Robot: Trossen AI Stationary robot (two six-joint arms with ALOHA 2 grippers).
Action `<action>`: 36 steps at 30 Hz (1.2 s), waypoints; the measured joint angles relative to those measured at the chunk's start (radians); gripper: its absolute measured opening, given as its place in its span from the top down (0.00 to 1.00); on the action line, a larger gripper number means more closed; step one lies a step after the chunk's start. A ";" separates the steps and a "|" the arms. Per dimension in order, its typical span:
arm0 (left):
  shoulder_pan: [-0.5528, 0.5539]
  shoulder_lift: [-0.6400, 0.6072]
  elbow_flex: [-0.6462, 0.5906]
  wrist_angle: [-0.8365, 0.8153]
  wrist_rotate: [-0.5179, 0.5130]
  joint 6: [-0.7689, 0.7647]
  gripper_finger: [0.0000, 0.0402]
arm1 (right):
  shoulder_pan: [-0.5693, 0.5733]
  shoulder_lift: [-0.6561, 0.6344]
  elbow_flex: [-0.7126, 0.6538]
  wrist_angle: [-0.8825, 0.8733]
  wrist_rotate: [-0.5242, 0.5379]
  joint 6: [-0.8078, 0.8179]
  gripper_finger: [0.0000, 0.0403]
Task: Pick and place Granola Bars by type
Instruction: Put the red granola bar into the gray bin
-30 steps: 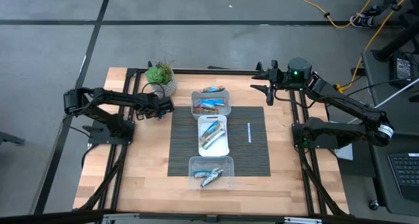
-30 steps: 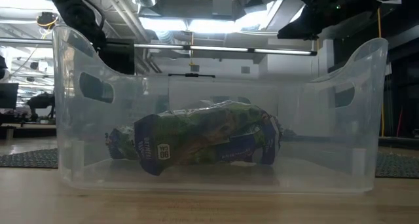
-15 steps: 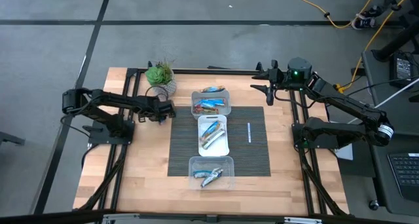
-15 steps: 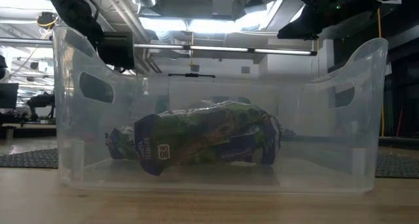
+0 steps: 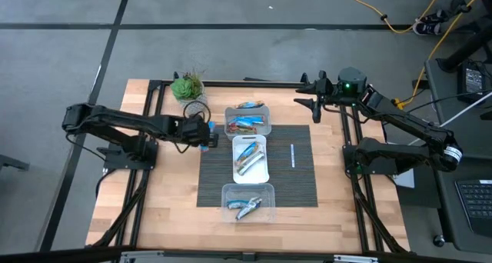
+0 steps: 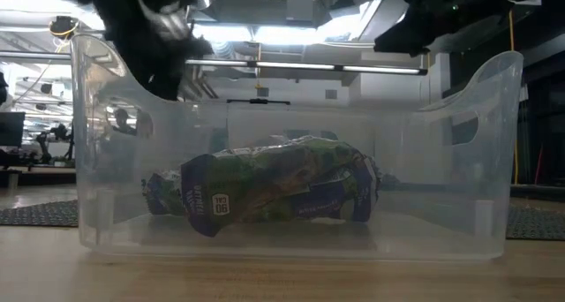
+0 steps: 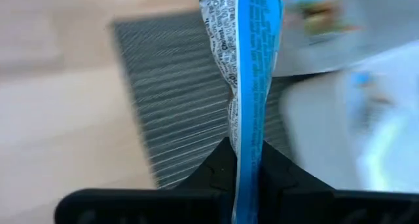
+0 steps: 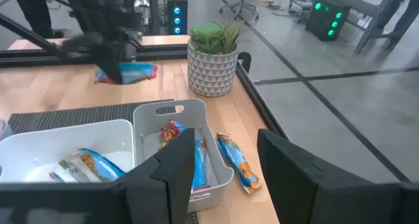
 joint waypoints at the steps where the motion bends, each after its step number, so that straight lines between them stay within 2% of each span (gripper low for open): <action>1: -0.011 -0.005 0.023 0.001 -0.018 0.025 0.95 | 0.000 0.000 0.000 0.006 0.000 0.000 0.58; 11: -0.055 -0.023 0.257 0.004 -0.195 0.332 0.96 | 0.003 0.000 0.000 0.096 -0.001 0.154 0.58; 19: -0.054 -0.023 0.324 0.037 -0.271 0.495 0.96 | 0.072 0.015 0.000 0.260 -0.063 0.239 0.57; 25: -0.036 -0.022 0.324 0.054 -0.274 0.542 0.96 | 0.143 0.100 0.000 0.362 -0.077 0.342 0.44; 30: -0.033 -0.021 0.324 0.159 -0.273 0.635 0.96 | 0.218 0.196 0.000 0.483 -0.080 0.393 0.30; 36: -0.033 -0.013 0.324 0.283 -0.274 0.705 0.96 | 0.279 0.317 0.073 0.546 -0.053 0.391 0.26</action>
